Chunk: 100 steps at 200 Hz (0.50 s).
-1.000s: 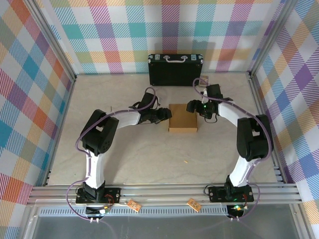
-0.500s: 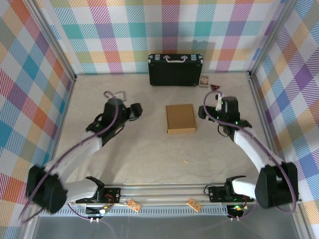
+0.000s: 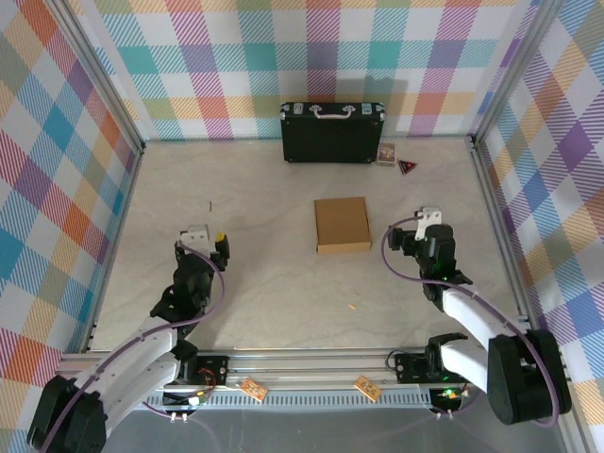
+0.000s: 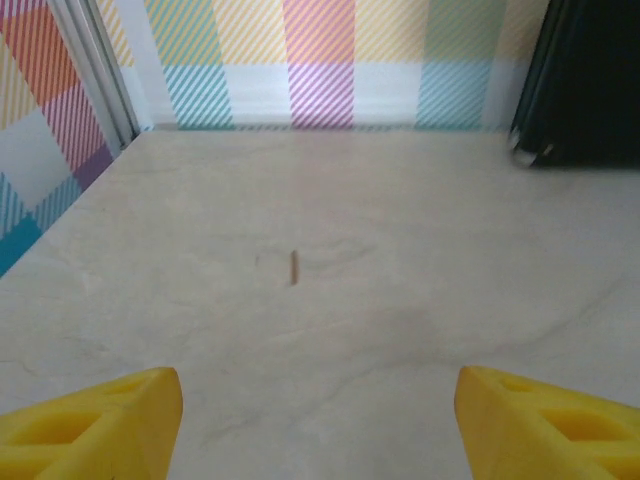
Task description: Fold the paper box
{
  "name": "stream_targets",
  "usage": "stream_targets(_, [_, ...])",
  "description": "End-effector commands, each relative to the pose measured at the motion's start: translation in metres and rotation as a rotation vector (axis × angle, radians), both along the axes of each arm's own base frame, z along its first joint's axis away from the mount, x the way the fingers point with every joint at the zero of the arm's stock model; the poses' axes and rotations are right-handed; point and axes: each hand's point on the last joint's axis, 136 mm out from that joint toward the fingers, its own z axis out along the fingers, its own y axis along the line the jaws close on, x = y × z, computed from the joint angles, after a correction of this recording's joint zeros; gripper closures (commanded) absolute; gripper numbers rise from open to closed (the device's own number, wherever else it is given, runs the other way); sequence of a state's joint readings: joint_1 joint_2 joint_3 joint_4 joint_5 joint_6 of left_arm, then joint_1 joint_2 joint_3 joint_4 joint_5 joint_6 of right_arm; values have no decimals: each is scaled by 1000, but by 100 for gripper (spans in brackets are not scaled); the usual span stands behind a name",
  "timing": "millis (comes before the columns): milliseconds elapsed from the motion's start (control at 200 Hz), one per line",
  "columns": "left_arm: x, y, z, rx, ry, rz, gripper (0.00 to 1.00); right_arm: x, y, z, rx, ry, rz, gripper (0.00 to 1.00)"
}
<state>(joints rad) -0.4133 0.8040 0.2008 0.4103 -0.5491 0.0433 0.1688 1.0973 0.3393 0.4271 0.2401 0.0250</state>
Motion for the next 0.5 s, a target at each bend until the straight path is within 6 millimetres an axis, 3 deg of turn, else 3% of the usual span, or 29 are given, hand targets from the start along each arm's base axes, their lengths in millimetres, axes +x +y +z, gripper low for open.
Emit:
stream_targets(0, [16,17,4,50,-60,58,28,14,-14,9,22,-117,-83,1])
stream_targets(130, [37,17,-22,-29,-20,22,27,27,-18,1,-7,-129,-88,1])
stream_targets(220, [55,15,-27,-19,-7,12,28,31,-24,3,-27,-185,-110,1])
stream_targets(295, [66,20,-29,-16,-50,22,27,39,-29,-9,-11,-180,-115,1])
stream_targets(365, [79,22,-53,-35,-2,13,26,43,-15,-19,-2,-120,-31,0])
stream_targets(425, [90,15,-63,-12,43,-25,27,53,-22,-26,-10,-133,-63,1])
stream_targets(495, [99,22,-69,-66,124,-11,28,56,-26,-33,51,-48,-53,1])
